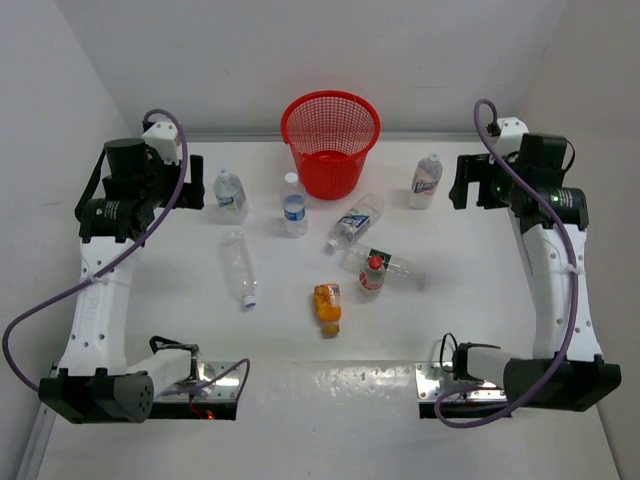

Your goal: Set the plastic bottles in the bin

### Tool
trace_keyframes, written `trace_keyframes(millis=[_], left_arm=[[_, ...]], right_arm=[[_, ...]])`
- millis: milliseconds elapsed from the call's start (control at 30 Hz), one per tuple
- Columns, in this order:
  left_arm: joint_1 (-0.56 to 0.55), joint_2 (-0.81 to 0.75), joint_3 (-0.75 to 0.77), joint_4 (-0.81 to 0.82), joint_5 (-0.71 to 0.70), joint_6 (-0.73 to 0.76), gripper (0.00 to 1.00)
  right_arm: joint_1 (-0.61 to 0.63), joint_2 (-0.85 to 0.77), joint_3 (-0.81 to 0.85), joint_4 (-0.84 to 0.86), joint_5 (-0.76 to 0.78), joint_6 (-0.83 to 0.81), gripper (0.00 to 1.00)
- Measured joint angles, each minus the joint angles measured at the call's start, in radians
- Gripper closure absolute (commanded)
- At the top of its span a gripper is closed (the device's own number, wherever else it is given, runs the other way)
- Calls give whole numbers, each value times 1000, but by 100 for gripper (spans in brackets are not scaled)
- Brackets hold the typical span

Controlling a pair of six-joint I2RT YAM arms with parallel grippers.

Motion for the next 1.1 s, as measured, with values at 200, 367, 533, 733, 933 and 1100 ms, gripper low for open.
trace_keyframes(millis=[200,367,533,733,933,1100], left_arm=[[0,4,0,2,1,-1,1],[0,45,2,7,15,-8,1],[0,90,2,17,27,-11,1],[0,114,-1,39,36,-11,1],[0,130,-26,65,34,-12,1],[2,140,-41,76,27,-12,1]], right_arm=[[10,77,-2,83,55,52,0],[51,240,15,171,115,87,0],[73,435,116,208,119,94,0],[95,596,238,241,140,76,0],[156,703,296,271,163,56,0],[193,781,337,298,221,51,0]])
